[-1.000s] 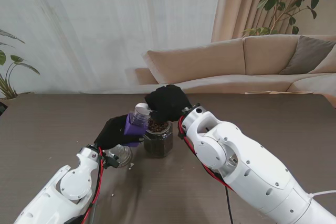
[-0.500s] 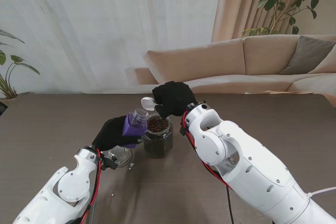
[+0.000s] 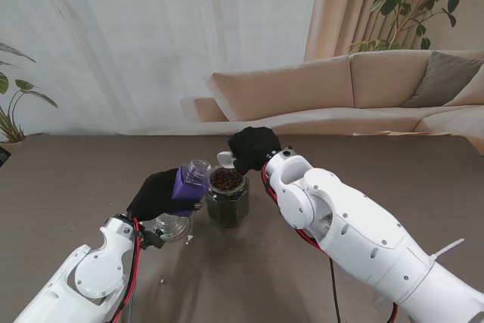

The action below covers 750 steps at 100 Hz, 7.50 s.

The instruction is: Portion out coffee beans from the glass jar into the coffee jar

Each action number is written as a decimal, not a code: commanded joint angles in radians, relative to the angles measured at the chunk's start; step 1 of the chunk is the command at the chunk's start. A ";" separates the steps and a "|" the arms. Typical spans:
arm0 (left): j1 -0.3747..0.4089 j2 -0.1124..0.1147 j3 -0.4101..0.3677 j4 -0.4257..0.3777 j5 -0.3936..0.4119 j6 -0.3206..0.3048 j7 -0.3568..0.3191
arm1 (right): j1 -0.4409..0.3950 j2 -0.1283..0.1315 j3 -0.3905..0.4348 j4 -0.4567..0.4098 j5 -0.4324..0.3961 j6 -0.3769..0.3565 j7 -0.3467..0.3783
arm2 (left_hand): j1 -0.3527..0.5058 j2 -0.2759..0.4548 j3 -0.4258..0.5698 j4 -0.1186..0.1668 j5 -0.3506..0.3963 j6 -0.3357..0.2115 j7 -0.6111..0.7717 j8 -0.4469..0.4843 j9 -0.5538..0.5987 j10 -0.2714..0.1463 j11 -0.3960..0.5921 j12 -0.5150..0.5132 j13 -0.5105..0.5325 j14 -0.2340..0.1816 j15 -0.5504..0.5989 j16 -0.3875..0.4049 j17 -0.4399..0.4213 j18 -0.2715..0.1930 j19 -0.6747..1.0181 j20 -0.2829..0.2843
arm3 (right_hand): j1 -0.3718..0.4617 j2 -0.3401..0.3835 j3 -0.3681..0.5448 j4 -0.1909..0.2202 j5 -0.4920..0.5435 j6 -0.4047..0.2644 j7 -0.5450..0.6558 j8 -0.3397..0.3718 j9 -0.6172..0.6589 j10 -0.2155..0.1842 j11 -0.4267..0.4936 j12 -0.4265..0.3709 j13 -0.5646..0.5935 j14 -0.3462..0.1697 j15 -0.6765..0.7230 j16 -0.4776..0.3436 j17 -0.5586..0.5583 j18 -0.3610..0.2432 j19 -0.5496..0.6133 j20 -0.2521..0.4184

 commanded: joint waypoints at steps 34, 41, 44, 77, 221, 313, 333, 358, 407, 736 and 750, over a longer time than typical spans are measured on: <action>0.008 0.000 -0.003 -0.024 -0.002 0.000 -0.018 | 0.060 -0.022 -0.092 0.108 0.013 0.006 0.012 | 0.176 0.238 0.424 0.044 0.140 -0.082 0.190 0.060 0.008 -0.054 0.001 0.004 -0.009 0.034 0.066 0.023 -0.031 -0.137 -0.011 -0.010 | -0.007 -0.002 0.063 -0.011 -0.004 -0.020 0.020 0.008 0.037 0.015 0.010 0.013 0.027 -0.098 0.008 0.008 0.345 -0.009 -0.013 0.005; 0.007 0.000 -0.002 -0.023 -0.003 -0.002 -0.017 | 0.067 -0.026 -0.104 0.120 0.016 0.011 0.008 | 0.176 0.237 0.425 0.044 0.140 -0.081 0.190 0.060 0.008 -0.053 0.001 0.004 -0.009 0.034 0.066 0.023 -0.031 -0.137 -0.012 -0.010 | -0.007 -0.003 0.063 -0.011 -0.004 -0.020 0.020 0.008 0.036 0.017 0.011 0.013 0.027 -0.097 0.008 0.008 0.345 -0.009 -0.013 0.005; 0.007 0.000 -0.002 -0.023 -0.003 -0.003 -0.017 | 0.071 -0.027 -0.110 0.125 0.016 0.014 0.006 | 0.176 0.237 0.425 0.044 0.141 -0.082 0.191 0.060 0.009 -0.055 0.002 0.004 -0.009 0.035 0.066 0.024 -0.031 -0.138 -0.012 -0.010 | -0.007 -0.003 0.063 -0.011 -0.004 -0.020 0.020 0.008 0.036 0.018 0.011 0.013 0.027 -0.097 0.008 0.008 0.345 -0.009 -0.013 0.005; 0.011 -0.001 -0.002 -0.029 -0.002 -0.002 -0.011 | 0.083 -0.035 -0.136 0.154 0.044 -0.012 0.007 | 0.176 0.237 0.425 0.044 0.141 -0.080 0.190 0.060 0.010 -0.053 0.002 0.003 -0.009 0.035 0.066 0.024 -0.030 -0.137 -0.011 -0.010 | -0.009 -0.003 0.064 -0.012 -0.005 -0.024 0.020 0.009 0.036 0.014 0.012 0.013 0.027 -0.099 0.007 0.008 0.345 -0.011 -0.012 0.004; 0.009 -0.001 0.007 -0.032 -0.003 0.053 -0.018 | 0.014 -0.043 -0.016 0.077 0.199 0.131 0.039 | 0.177 0.239 0.422 0.043 0.139 -0.081 0.188 0.060 0.007 -0.054 0.001 0.002 -0.011 0.036 0.065 0.024 -0.032 -0.136 -0.012 -0.010 | -0.002 -0.007 0.066 -0.011 -0.003 -0.014 0.021 0.009 0.039 0.020 0.012 0.012 0.027 -0.094 0.009 0.009 0.344 -0.003 -0.012 0.003; -0.061 -0.010 0.078 0.066 -0.049 0.092 -0.031 | -0.085 -0.006 0.133 -0.171 0.180 0.127 0.086 | 0.180 0.239 0.419 0.044 0.139 -0.078 0.187 0.060 0.005 -0.052 0.000 0.006 -0.016 0.036 0.065 0.025 -0.038 -0.139 -0.014 -0.009 | 0.004 -0.010 0.063 -0.009 -0.001 -0.006 0.019 0.008 0.040 0.026 0.009 0.015 0.027 -0.083 0.011 0.010 0.342 0.007 -0.012 0.003; -0.076 -0.012 0.086 0.068 -0.058 0.087 -0.031 | -0.114 -0.002 0.141 -0.205 0.181 0.095 0.087 | 0.180 0.239 0.419 0.044 0.139 -0.079 0.187 0.060 0.006 -0.052 0.000 0.006 -0.016 0.037 0.065 0.025 -0.037 -0.138 -0.013 -0.008 | 0.003 -0.009 0.063 -0.009 0.000 -0.008 0.018 0.009 0.041 0.026 0.008 0.015 0.026 -0.084 0.011 0.010 0.342 0.007 -0.012 0.002; -0.079 -0.011 0.086 0.060 -0.057 0.081 -0.033 | -0.139 0.003 0.144 -0.228 0.177 0.063 0.090 | 0.180 0.239 0.420 0.044 0.140 -0.078 0.187 0.060 0.006 -0.052 -0.001 0.006 -0.014 0.038 0.066 0.025 -0.037 -0.137 -0.013 -0.008 | 0.004 -0.009 0.063 -0.009 0.000 -0.007 0.017 0.010 0.041 0.025 0.008 0.016 0.026 -0.084 0.013 0.011 0.342 0.007 -0.012 0.002; -0.095 -0.012 0.088 0.085 -0.062 0.044 -0.033 | -0.148 0.010 0.146 -0.212 0.110 -0.070 0.058 | 0.178 0.238 0.421 0.044 0.140 -0.080 0.189 0.061 0.008 -0.055 0.001 0.007 -0.013 0.035 0.066 0.025 -0.035 -0.139 -0.012 -0.007 | 0.000 -0.009 0.065 -0.010 0.001 -0.018 0.016 0.014 0.041 0.018 0.007 0.018 0.026 -0.091 0.008 0.009 0.340 -0.001 -0.013 0.002; -0.003 -0.002 0.004 -0.026 -0.006 0.010 -0.013 | 0.081 -0.039 -0.140 0.171 0.015 0.006 -0.030 | 0.176 0.236 0.426 0.043 0.142 -0.080 0.188 0.061 0.009 -0.054 0.001 0.005 -0.009 0.035 0.065 0.024 -0.034 -0.136 -0.012 -0.008 | -0.008 -0.007 0.070 -0.013 -0.008 -0.020 0.023 0.012 0.034 0.015 0.015 0.013 0.027 -0.099 0.005 0.009 0.346 -0.002 -0.014 0.000; -0.002 -0.003 0.005 -0.029 -0.007 0.012 -0.012 | 0.070 -0.035 -0.140 0.162 0.017 -0.021 -0.025 | 0.176 0.238 0.426 0.043 0.142 -0.080 0.188 0.060 0.009 -0.052 0.000 0.004 -0.010 0.036 0.065 0.024 -0.034 -0.136 -0.013 -0.008 | -0.009 -0.006 0.070 -0.013 -0.010 -0.024 0.024 0.013 0.034 0.011 0.015 0.014 0.027 -0.102 0.004 0.008 0.345 -0.003 -0.014 -0.001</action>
